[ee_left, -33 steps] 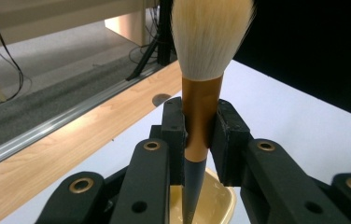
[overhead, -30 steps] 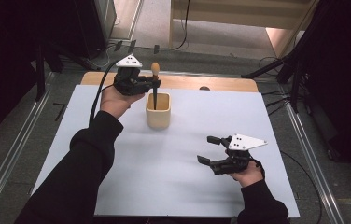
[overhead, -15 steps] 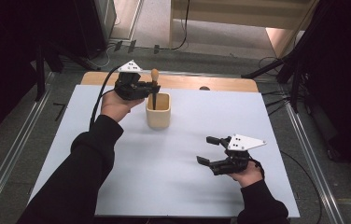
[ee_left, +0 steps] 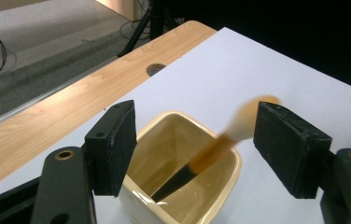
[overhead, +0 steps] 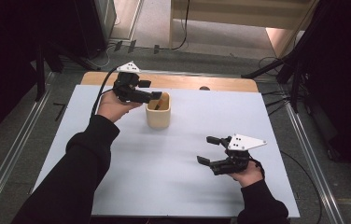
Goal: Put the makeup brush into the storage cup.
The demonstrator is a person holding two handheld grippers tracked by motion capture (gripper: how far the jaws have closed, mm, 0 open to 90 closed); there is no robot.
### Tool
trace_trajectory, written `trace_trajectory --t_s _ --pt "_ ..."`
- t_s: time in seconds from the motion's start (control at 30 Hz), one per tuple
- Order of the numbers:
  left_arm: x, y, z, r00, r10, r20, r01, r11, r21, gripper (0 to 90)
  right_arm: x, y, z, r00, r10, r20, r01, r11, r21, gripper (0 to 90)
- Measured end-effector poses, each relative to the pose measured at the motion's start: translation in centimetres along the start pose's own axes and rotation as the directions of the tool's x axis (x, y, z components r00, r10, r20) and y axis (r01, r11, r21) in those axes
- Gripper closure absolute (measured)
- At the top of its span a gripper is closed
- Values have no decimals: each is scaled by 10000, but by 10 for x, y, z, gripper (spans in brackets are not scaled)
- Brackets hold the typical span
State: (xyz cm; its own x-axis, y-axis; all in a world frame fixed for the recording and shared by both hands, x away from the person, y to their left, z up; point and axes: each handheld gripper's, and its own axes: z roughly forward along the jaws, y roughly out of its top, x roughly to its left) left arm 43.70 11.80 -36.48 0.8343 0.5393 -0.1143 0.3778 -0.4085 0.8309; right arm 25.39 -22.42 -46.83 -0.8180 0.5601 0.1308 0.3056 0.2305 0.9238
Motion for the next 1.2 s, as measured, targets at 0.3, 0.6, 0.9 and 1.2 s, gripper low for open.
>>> trace_trajectory --t_s 0.3,0.6,0.9,1.2 --pt "-7 -2 -13 9997 152 205 -152 9999 12 291 0 0 0 10000 16 0 -16 10000 13 195" --pt "-11 -14 -27 9991 109 406 -101 9998 -196 284 -1 0 -1 10000 70 23 -70 10000 22 195" --pt "-16 -28 -39 9989 128 452 -112 9993 -346 274 -2 0 -1 10000 72 62 -72 10000 11 195" --pt "-21 -46 -52 9990 165 405 -147 9989 -442 266 -2 -1 0 9999 120 41 -121 9999 49 195"
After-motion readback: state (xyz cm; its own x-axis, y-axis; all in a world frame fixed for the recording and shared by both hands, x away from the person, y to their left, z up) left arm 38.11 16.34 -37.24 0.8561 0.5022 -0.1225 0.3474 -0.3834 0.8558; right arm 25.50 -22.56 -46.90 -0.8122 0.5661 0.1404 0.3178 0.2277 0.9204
